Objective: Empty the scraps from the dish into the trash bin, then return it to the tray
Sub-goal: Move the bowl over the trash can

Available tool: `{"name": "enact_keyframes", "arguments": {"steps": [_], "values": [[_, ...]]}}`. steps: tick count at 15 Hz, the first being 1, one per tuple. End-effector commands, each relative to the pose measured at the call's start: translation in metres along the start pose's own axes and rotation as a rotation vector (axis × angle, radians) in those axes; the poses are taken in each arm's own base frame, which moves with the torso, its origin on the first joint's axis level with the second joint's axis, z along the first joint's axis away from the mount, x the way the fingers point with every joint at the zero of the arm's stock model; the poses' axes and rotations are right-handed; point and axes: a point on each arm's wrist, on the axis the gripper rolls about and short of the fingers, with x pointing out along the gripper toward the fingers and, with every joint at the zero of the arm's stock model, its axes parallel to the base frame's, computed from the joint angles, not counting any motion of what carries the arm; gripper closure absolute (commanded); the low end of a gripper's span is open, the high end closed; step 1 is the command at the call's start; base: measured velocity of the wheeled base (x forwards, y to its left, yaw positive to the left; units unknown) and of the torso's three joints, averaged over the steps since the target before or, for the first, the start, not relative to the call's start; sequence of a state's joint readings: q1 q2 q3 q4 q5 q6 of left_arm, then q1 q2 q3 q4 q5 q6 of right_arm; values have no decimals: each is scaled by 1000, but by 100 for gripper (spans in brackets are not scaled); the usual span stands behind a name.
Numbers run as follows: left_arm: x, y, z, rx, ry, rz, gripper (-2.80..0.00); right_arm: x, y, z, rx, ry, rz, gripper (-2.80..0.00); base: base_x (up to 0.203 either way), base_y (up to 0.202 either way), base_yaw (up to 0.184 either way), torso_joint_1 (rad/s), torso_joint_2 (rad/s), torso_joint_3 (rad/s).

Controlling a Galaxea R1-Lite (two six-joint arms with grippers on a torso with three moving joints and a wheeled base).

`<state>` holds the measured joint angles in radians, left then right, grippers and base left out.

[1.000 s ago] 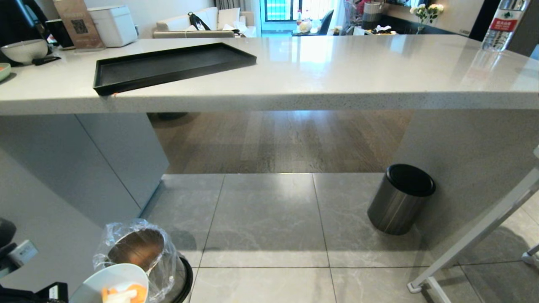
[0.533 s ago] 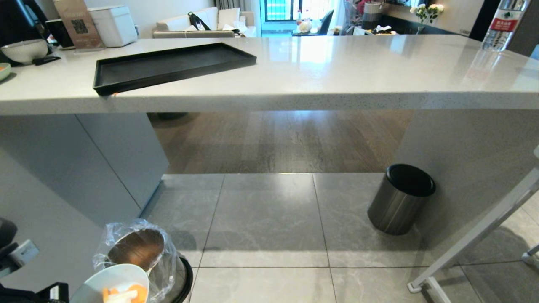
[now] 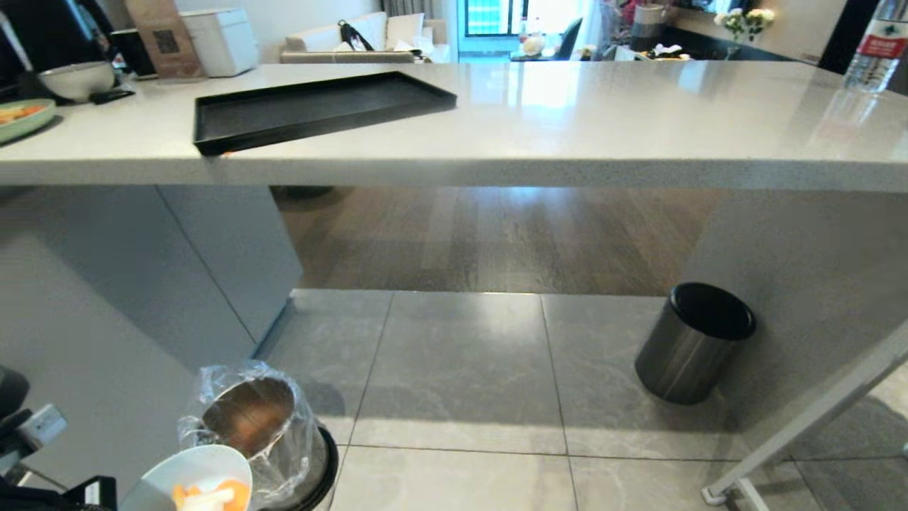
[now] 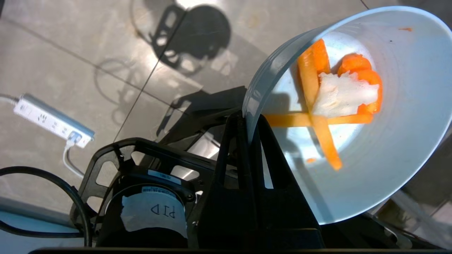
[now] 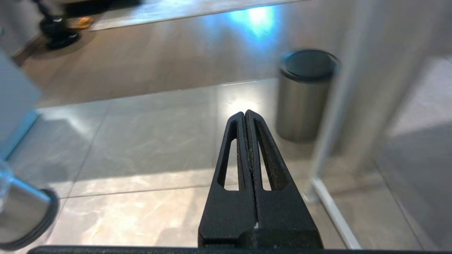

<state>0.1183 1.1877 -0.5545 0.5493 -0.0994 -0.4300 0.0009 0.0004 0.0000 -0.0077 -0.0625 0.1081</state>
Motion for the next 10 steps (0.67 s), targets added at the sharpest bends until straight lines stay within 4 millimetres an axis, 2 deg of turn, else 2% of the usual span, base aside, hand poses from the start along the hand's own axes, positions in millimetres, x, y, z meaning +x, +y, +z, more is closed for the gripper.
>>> {"name": "enact_keyframes", "arguments": {"steps": [1, 10], "values": [[0, 0, 0, -3, 4, 3, 0, 0, 0, 0, 1, 1, 0, 0, 2, -8, 178, 11, -1, 2], [0, -2, -1, 17, 3, -3, 0, 0, 0, 0, -1, 0, 0, 0, -1, -9, 174, 2, 3, 1]]}}
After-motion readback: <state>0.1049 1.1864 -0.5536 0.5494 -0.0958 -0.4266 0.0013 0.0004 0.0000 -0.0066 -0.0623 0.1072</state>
